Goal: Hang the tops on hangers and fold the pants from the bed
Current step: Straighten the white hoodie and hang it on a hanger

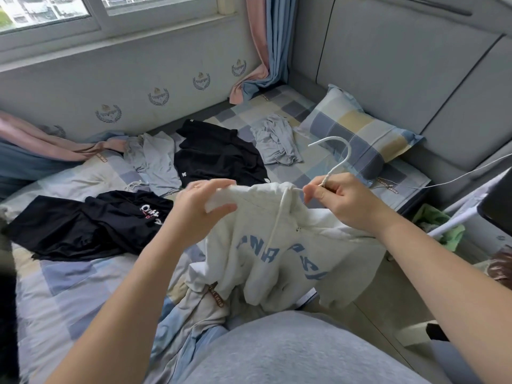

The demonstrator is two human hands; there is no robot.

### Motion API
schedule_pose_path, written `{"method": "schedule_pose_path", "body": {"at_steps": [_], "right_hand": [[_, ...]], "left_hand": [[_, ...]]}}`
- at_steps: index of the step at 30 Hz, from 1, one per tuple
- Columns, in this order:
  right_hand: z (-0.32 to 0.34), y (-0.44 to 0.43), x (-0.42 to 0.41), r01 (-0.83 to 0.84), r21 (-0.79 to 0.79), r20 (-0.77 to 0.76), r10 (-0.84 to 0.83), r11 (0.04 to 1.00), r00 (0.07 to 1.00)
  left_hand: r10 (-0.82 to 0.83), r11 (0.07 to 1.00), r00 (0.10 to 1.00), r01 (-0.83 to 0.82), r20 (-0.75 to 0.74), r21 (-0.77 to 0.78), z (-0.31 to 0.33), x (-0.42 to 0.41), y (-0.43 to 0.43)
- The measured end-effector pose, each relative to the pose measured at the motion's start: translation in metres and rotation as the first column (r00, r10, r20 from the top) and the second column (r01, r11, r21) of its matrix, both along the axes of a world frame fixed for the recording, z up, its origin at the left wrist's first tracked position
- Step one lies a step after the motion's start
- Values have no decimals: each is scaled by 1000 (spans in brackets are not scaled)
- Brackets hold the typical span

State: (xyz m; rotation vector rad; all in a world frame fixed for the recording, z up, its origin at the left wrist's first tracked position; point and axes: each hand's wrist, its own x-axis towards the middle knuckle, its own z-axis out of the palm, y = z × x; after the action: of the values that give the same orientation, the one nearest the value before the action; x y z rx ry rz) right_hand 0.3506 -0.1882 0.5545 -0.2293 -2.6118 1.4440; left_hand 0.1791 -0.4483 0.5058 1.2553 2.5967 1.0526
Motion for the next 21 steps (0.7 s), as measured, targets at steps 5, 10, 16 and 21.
{"method": "schedule_pose_path", "body": {"at_steps": [5,10,16,21], "right_hand": [[2,1,-4,-39,32,44,37,999,998],[-6,1,0,-52,64,124,44,997,991],[-11,2,-4,-83,144,256,44,986,966],[-10,-13,-11,-99,283,216,37,954,976]], "left_hand": [[-157,988,987,157,37,6,8,16,20],[-58,989,970,24,234,148,-4,25,22],[18,969,978,-69,210,238,1,38,28],[-114,993,992,112,54,23,18,40,36]]}}
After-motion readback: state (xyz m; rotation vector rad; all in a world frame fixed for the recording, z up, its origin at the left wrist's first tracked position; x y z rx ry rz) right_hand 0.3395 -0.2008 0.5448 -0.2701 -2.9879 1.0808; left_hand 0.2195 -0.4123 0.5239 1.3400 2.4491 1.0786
